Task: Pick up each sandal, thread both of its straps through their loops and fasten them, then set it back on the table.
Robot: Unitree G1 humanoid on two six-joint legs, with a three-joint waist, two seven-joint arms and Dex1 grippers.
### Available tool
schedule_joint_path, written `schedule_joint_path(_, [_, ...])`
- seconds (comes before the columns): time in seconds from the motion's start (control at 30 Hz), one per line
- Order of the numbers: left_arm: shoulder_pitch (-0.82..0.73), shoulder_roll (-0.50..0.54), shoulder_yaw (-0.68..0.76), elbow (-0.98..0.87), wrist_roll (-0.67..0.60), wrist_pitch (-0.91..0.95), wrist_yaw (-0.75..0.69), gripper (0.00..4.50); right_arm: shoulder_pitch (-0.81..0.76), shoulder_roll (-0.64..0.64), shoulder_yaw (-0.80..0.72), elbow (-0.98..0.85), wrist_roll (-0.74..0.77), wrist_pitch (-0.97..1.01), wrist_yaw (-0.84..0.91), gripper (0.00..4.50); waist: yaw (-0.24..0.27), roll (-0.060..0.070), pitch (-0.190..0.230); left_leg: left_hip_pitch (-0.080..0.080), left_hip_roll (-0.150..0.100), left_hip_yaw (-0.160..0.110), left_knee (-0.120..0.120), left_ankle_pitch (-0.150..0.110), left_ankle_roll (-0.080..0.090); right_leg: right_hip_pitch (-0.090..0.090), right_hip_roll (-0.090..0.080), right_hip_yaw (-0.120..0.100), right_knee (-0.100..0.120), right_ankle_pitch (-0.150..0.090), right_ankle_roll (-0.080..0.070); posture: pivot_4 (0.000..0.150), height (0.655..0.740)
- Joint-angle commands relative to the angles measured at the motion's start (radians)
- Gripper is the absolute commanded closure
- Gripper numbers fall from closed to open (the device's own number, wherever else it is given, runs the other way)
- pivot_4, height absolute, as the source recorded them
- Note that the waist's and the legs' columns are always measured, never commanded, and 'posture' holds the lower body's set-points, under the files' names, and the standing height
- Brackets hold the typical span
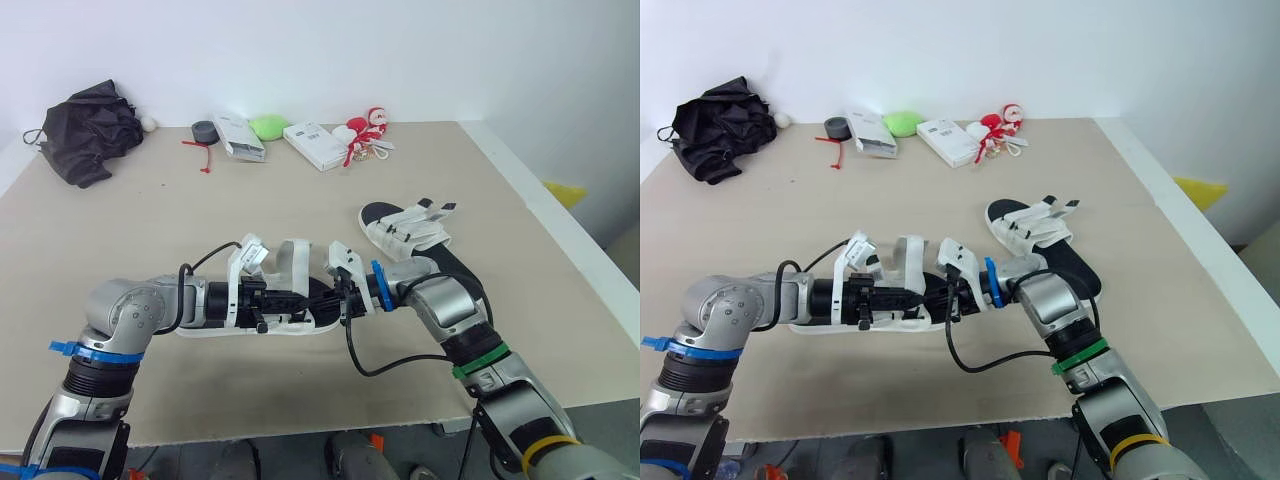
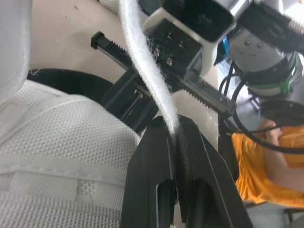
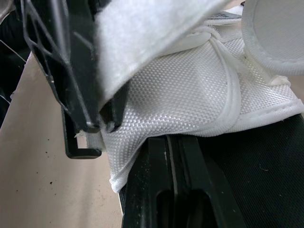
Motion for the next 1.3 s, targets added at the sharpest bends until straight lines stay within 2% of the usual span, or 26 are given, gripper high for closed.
schedule_joint_path(0.03, [0.022, 0.038, -0.045, -0.037, 0.023, -0.007, -0.046, 4.42, 0.048, -0.007, 0.062, 0.047, -0.043, 0.043, -0.01, 4.5, 0.0, 0.0, 0.0, 0.0, 0.0, 0.0, 0.0, 0.0, 0.0, 0.0, 0.0, 0.0, 0.0, 0.0, 0.0, 0.15, 0.738])
schedule_joint_path(0.2, [0.045, 0.071, -0.108, -0.059, 0.101, -0.08, -0.073, 4.42, 0.044, -0.001, 0.062, 0.052, -0.045, 0.041, -0.012, 4.5, -0.001, 0.0, 0.0, 0.001, 0.0, 0.0, -0.003, -0.001, 0.0, -0.001, 0.0, 0.0, 0.0, -0.002, -0.001, 0.15, 0.738])
schedule_joint_path(0.4, [0.06, 0.052, -0.129, -0.077, 0.166, -0.172, -0.067, 4.42, 0.048, -0.001, 0.061, 0.051, -0.044, 0.039, -0.013, 4.5, -0.001, 0.001, -0.001, 0.002, 0.0, 0.0, -0.004, -0.001, 0.0, 0.0, 0.0, 0.0, 0.0, -0.002, -0.002, 0.15, 0.738])
schedule_joint_path(0.7, [0.083, 0.002, -0.074, -0.077, 0.094, -0.118, -0.076, 4.42, 0.049, -0.001, 0.059, 0.048, -0.041, 0.043, -0.018, 4.5, 0.0, 0.001, -0.002, 0.003, 0.0, 0.0, -0.003, -0.001, 0.0, 0.001, 0.0, 0.0, 0.0, -0.002, -0.002, 0.15, 0.738])
schedule_joint_path(0.87, [0.122, 0.049, -0.149, -0.113, 0.187, -0.214, -0.135, 4.42, 0.051, -0.003, 0.057, 0.046, -0.04, 0.044, -0.018, 4.5, 0.0, 0.002, -0.002, 0.003, 0.0, 0.0, -0.003, -0.001, 0.0, 0.001, 0.0, 0.0, 0.0, -0.002, -0.002, 0.15, 0.738])
schedule_joint_path(1.03, [0.13, 0.104, -0.242, -0.092, 0.345, -0.406, -0.222, 4.42, 0.046, -0.003, 0.058, 0.05, -0.042, 0.042, -0.018, 4.5, 0.0, 0.002, -0.003, 0.003, 0.0, 0.0, -0.003, -0.001, 0.0, 0.001, 0.0, 0.001, 0.0, -0.002, -0.002, 0.15, 0.738])
schedule_joint_path(1.3, [0.132, 0.116, -0.282, -0.049, 0.464, -0.553, -0.266, 4.42, 0.043, -0.002, 0.059, 0.049, -0.041, 0.043, -0.017, 4.5, 0.0, 0.004, -0.005, 0.003, 0.0, 0.001, -0.003, -0.001, 0.0, 0.001, 0.0, 0.001, 0.0, -0.003, -0.002, 0.15, 0.738])
